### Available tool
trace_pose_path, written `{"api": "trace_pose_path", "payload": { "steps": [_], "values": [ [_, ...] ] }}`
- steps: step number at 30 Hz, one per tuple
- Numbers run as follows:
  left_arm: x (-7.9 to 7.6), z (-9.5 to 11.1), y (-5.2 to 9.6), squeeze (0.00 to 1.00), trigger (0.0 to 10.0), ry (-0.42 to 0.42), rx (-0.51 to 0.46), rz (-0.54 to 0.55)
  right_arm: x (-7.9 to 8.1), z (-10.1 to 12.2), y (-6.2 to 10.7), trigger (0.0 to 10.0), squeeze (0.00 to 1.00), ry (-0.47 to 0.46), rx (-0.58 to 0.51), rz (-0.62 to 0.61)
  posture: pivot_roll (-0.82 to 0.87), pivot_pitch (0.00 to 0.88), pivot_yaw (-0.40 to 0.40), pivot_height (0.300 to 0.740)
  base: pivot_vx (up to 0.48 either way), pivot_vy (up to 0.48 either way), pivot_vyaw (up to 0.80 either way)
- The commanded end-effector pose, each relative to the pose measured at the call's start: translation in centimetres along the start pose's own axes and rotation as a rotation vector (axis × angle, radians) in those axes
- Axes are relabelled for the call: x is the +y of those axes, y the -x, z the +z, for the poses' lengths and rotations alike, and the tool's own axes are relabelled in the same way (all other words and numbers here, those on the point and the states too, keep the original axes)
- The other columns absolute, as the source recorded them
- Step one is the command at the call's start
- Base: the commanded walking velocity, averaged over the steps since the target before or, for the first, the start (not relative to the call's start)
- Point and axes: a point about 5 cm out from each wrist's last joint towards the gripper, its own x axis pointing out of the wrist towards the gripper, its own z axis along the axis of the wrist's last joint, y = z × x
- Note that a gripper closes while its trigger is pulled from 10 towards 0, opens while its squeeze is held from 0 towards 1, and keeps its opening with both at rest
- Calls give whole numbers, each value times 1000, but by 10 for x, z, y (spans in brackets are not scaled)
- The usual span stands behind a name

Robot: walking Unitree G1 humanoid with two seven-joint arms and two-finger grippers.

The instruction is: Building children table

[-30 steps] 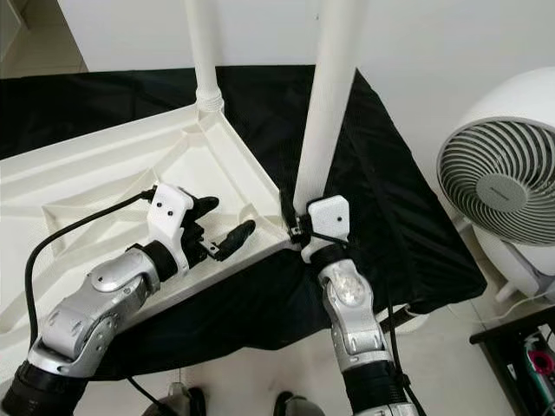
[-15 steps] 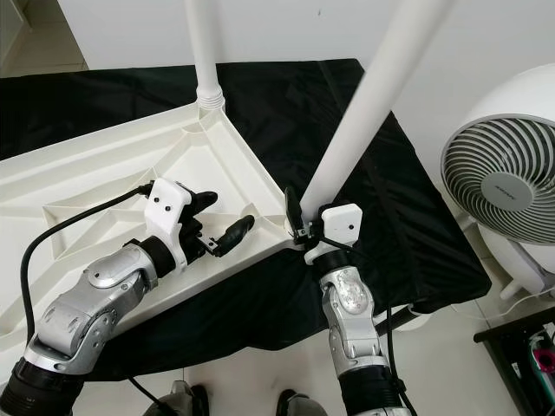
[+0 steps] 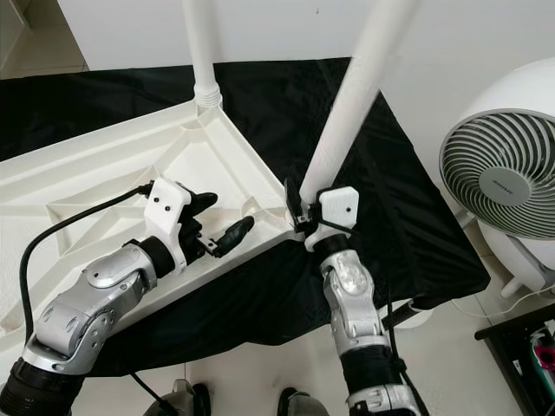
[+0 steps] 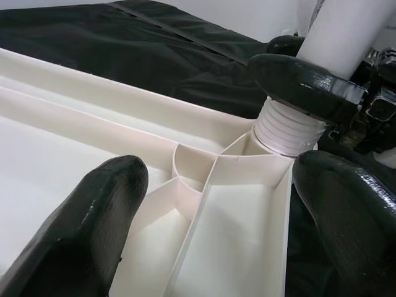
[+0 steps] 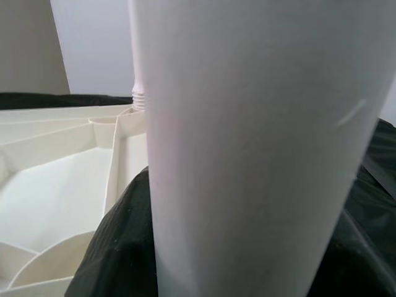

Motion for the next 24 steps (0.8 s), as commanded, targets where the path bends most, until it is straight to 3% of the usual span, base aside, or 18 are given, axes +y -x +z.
{"api": "trace_pose_path", "payload": {
  "steps": [1,14,16,21,24],
  "values": [
    [-3,2,2,0,10000,-4,-3,-46,-7,-62,31,10000,0,-38,367,-22,138,217,11,740,0,0,0],
    [-3,2,3,0,10000,0,-5,-34,-8,-60,22,10000,0,7,414,85,140,207,1,740,0,0,0],
    [-3,2,3,0,10000,-1,-5,-34,-9,-61,22,10000,0,-22,422,78,140,205,0,740,0,0,0],
    [-3,3,2,0,10000,-2,-6,-37,-19,-61,21,10000,0,-195,414,-32,140,197,-1,740,0,0,0],
    [-4,3,2,0,10000,-2,-7,-40,-21,-62,22,10000,0,-229,402,-67,140,197,-1,740,0,0,0]
  ]
}}
